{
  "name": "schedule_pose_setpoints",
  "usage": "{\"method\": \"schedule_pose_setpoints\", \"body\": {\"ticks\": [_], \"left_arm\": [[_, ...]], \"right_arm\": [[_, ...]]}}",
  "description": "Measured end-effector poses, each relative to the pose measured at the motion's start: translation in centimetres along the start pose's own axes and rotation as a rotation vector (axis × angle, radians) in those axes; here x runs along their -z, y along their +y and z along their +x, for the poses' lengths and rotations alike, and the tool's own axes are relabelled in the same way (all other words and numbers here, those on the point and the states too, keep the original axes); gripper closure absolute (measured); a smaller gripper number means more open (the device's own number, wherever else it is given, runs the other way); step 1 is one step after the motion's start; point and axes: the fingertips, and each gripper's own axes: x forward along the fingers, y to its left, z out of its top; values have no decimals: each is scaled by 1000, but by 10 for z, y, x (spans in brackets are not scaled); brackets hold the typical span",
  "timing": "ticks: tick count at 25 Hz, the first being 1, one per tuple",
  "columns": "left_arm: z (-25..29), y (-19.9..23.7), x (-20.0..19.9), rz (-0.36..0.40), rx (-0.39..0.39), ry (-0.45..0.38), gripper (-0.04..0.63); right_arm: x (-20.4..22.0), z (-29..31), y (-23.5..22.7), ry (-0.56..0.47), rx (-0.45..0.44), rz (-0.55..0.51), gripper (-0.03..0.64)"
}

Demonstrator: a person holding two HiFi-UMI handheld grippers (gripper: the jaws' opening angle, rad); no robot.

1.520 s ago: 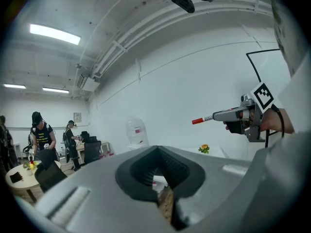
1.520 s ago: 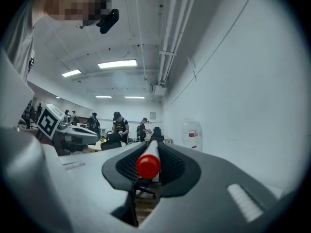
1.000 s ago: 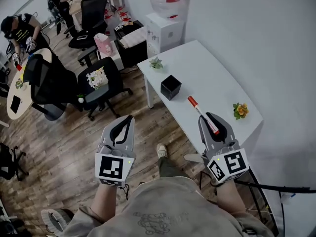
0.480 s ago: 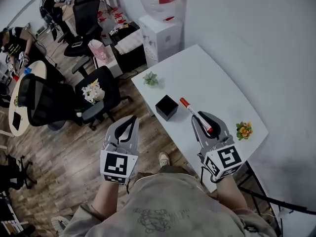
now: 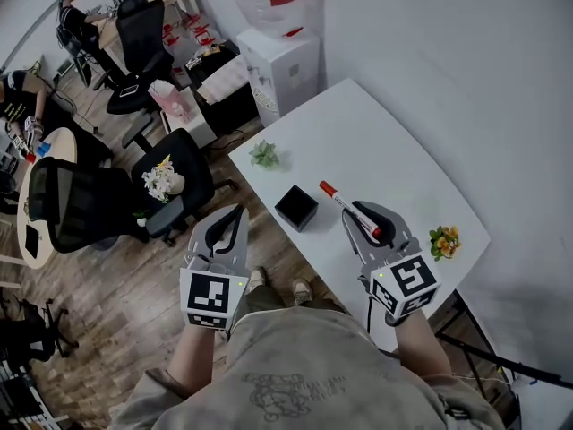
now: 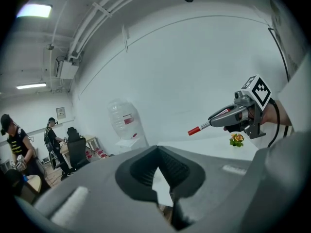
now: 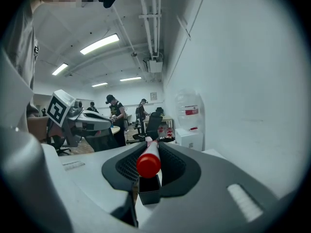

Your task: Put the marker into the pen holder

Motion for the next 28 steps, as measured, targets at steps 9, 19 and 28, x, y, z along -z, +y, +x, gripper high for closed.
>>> {"method": "schedule_pose_setpoints", "body": {"ticks": [9, 19, 28], "left_arm": [[35, 8, 0, 22, 93, -21, 595], [86, 42, 2, 50, 280, -52, 595], [123, 68, 0, 110, 485, -80, 595]], "right_arm": [[7, 18, -9, 35, 68, 5, 517], [1, 58, -8, 73, 213, 26, 517], [-6, 82, -2, 89, 405, 88, 515]]}}
